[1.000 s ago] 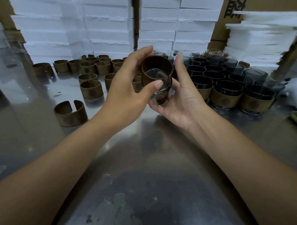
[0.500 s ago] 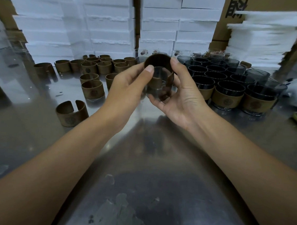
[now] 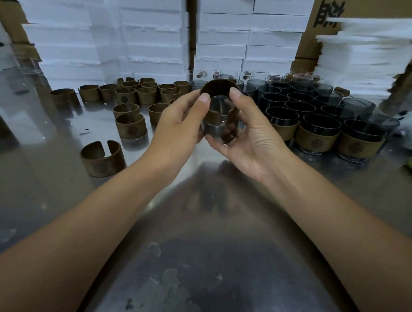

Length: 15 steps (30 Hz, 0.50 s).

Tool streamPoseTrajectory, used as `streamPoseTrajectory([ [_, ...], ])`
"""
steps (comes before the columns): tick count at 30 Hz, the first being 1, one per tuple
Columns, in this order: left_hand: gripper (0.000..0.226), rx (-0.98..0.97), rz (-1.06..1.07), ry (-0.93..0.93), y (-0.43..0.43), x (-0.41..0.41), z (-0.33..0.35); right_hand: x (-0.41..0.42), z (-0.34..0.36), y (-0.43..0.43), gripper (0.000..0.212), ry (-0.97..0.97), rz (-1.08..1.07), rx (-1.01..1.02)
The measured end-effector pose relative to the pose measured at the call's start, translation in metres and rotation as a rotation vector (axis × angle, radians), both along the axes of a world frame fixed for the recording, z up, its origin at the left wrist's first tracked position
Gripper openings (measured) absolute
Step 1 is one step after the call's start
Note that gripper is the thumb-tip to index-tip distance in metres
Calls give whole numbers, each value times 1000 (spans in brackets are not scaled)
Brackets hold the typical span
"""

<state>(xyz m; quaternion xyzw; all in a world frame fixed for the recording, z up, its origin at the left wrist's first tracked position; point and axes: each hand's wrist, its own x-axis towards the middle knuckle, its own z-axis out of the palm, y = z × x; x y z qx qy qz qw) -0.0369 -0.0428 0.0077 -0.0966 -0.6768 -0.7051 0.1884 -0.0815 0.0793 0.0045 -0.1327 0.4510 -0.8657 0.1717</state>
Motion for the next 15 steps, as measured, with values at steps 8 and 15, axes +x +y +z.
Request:
streamPoseTrajectory([
  [8, 30, 24, -90, -4, -2, -2, 0, 4, 3, -5, 10, 10, -64, -21],
  [15, 30, -57, -20, 40, 3, 1, 0, 4, 2, -6, 14, 36, -71, 20],
])
